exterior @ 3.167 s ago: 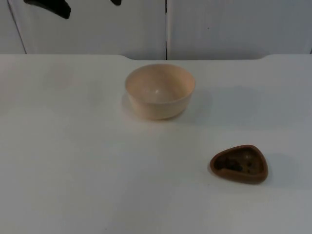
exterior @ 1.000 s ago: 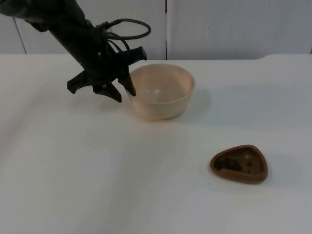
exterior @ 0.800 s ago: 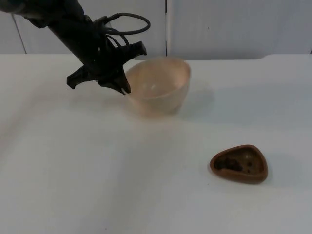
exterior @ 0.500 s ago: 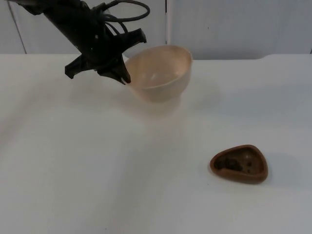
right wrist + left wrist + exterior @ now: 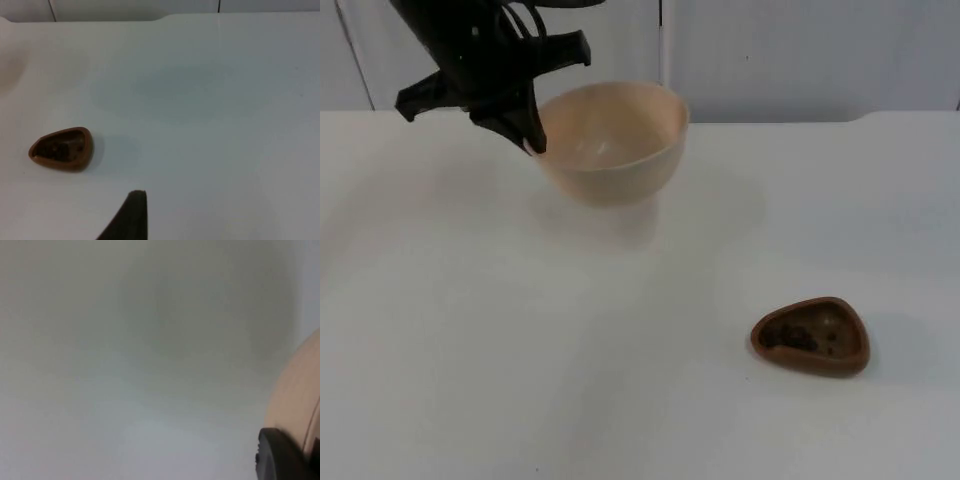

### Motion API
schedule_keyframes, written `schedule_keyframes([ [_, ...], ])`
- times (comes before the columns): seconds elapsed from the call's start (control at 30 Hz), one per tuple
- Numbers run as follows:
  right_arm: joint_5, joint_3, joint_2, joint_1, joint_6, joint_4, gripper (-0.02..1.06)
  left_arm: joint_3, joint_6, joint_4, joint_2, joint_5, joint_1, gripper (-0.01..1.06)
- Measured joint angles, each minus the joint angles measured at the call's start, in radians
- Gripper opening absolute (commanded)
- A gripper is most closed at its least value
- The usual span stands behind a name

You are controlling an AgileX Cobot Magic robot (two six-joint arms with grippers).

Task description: Pick up the bowl with the left hand and pour the coffee beans from the cup into the bowl with the right hand.

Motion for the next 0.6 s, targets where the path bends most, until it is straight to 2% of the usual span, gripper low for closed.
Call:
schedule_keyframes([
  [0.3,0.000,0.000,0.000,0.000,0.000,-0.005,1.05,0.285,0.013,0.036,-0.182,-0.091,0.000,0.00],
  [0.6,0.000,0.000,0.000,0.000,0.000,-0.005,1.05,0.473,0.054,0.036,-0.359,-0.106,0.000,0.00],
])
